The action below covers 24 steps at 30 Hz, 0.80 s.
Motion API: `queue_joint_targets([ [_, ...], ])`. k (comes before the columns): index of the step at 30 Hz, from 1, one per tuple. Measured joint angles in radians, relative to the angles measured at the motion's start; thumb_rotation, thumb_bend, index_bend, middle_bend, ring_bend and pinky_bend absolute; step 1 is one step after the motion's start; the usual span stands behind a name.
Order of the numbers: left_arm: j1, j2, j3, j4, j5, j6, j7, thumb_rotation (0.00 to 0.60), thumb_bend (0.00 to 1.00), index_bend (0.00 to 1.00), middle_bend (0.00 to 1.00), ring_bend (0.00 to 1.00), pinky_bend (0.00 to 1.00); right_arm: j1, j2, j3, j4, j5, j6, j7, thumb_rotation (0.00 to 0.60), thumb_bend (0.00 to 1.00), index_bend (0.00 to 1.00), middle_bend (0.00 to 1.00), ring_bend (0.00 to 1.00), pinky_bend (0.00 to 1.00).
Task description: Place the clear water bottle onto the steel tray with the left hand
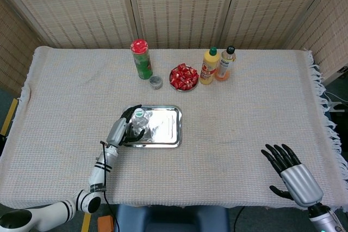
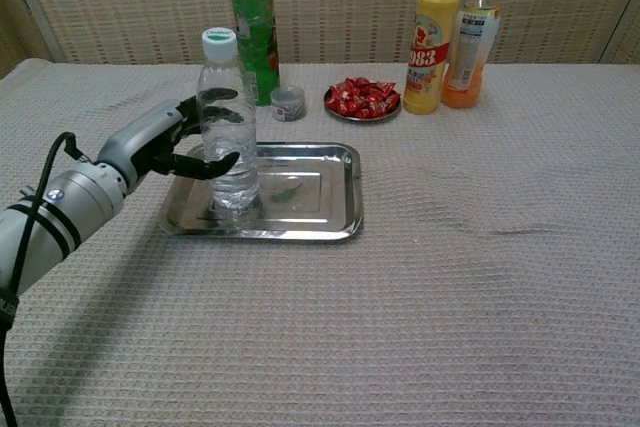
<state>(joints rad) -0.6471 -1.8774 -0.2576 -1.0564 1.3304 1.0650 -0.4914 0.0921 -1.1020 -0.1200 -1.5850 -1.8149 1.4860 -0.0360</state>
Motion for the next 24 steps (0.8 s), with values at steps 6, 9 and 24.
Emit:
queue_joint_targets([
  [6,0.005,0.031,0.015,-0.017,-0.005,-0.022,0.011,0.600,0.36,0.00,0.00,0.00,0.00,-0.001,-0.002,-0.001,0.001,-0.002,0.001,-0.003,0.600,0.05,0.00,0.00,0.00,0.00],
  [9,0.009,0.048,0.023,-0.029,0.001,-0.024,0.008,0.600,0.34,0.00,0.00,0.00,0.00,-0.002,-0.003,0.000,0.002,-0.001,0.002,-0.004,0.600,0.05,0.00,0.00,0.00,0.00],
  [24,0.107,0.236,0.105,-0.126,0.067,0.095,0.127,0.600,0.36,0.00,0.00,0.00,0.00,-0.001,0.001,-0.004,-0.001,-0.004,-0.002,-0.005,0.600,0.06,0.00,0.00,0.00,0.00],
])
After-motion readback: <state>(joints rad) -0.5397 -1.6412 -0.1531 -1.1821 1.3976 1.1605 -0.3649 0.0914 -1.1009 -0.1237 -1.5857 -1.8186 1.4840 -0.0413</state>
